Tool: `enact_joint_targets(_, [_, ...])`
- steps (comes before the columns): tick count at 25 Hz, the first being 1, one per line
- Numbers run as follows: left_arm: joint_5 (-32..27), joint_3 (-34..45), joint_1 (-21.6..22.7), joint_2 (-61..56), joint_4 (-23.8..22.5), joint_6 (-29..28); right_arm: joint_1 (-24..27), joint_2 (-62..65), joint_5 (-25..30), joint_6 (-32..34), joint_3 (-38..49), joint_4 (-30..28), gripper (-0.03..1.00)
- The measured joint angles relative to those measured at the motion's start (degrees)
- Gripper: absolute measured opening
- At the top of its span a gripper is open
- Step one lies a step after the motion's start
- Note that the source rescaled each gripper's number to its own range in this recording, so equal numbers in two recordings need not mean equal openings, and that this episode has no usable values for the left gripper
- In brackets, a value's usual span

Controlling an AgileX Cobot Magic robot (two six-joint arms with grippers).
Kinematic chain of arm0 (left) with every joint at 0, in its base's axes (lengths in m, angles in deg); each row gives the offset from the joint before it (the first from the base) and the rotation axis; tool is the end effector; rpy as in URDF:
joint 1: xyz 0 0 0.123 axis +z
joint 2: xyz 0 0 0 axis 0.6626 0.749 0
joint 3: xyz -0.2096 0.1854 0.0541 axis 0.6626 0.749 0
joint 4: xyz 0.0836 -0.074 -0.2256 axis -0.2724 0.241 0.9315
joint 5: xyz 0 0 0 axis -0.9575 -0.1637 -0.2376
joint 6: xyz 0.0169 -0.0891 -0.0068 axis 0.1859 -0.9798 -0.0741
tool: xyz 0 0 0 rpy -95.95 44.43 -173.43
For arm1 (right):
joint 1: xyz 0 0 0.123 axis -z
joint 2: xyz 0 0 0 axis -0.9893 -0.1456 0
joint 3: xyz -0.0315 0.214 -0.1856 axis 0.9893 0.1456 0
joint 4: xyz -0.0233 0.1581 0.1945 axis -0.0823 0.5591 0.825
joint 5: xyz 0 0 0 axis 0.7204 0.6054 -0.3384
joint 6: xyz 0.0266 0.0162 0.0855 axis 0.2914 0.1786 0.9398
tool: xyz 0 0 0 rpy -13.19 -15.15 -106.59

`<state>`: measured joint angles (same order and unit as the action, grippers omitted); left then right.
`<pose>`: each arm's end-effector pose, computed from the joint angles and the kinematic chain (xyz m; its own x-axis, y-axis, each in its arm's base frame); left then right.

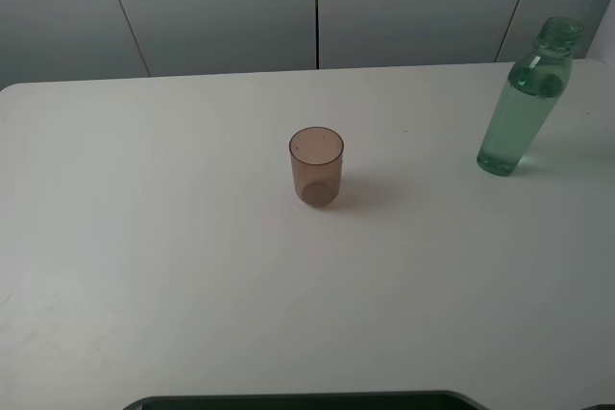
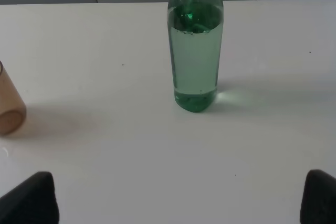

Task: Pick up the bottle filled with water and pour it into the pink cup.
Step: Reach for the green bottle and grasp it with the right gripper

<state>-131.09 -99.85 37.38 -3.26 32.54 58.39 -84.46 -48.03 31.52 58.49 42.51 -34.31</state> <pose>-0.0070 0.0120 0.2797 -0.4581 0.0868 -0.8846 -0.0163 0.9942 0.1060 -0.0076 0.0031 0.2731 -0.4908 0.0058 -0.8713 -0.0682 0.9967 0.0450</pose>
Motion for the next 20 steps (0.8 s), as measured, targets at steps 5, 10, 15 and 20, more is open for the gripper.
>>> enact_joint_targets(5, [0.0, 0.0, 0.0, 0.0, 0.0, 0.0, 0.0, 0.0, 0.0, 0.0, 0.0, 0.0, 1.0])
enact_joint_targets(10, [0.0, 0.0, 0.0, 0.0, 0.0, -0.1, 0.0, 0.0, 0.0, 0.0, 0.0, 0.0, 1.0])
enact_joint_targets(15, [0.0, 0.0, 0.0, 0.0, 0.0, -0.1, 0.0, 0.0, 0.0, 0.0, 0.0, 0.0, 1.0])
enact_joint_targets(20, [0.0, 0.0, 0.0, 0.0, 0.0, -0.1, 0.0, 0.0, 0.0, 0.0, 0.0, 0.0, 1.0])
